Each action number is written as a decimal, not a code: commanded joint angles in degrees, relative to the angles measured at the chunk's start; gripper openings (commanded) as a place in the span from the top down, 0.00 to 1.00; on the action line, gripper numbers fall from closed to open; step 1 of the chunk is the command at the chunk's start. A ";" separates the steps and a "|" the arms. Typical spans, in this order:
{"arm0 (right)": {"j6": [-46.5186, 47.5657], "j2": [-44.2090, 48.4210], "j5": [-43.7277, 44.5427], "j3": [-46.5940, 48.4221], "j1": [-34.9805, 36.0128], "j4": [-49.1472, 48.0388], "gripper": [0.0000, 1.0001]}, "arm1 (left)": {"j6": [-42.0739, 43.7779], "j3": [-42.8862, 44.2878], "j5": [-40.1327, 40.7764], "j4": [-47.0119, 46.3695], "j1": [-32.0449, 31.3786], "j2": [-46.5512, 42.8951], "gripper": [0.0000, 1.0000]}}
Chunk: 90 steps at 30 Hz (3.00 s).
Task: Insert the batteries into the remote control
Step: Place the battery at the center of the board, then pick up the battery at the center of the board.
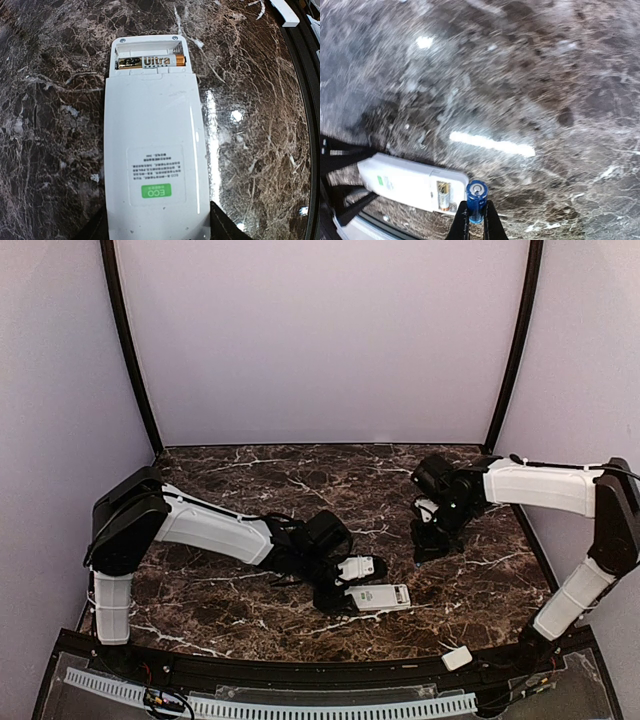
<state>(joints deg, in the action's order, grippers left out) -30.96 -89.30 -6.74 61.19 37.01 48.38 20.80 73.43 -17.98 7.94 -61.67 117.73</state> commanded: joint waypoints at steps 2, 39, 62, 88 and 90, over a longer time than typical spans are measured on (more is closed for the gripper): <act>-3.29 -4.64 3.77 3.46 -4.58 4.56 1.00 | -1.03 -2.10 0.81 10.26 -0.29 5.65 0.63; 88.91 0.03 14.07 -4.67 9.60 1.51 1.00 | 1.09 -0.17 -5.44 17.44 3.29 -12.19 0.29; 100.37 0.27 22.15 -15.36 17.38 -5.30 0.73 | 1.08 0.65 -5.08 19.20 5.50 -13.61 0.28; 20.60 24.07 22.50 5.34 3.93 -23.24 0.03 | -7.01 5.00 3.89 20.09 8.25 -17.10 0.28; 10.66 24.99 17.36 5.37 3.68 -22.46 0.17 | -8.22 6.00 6.27 21.76 8.23 -17.62 0.28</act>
<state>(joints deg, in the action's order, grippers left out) 11.20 -66.24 18.28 66.50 41.23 27.57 16.80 76.62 -17.15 26.30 -54.11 104.31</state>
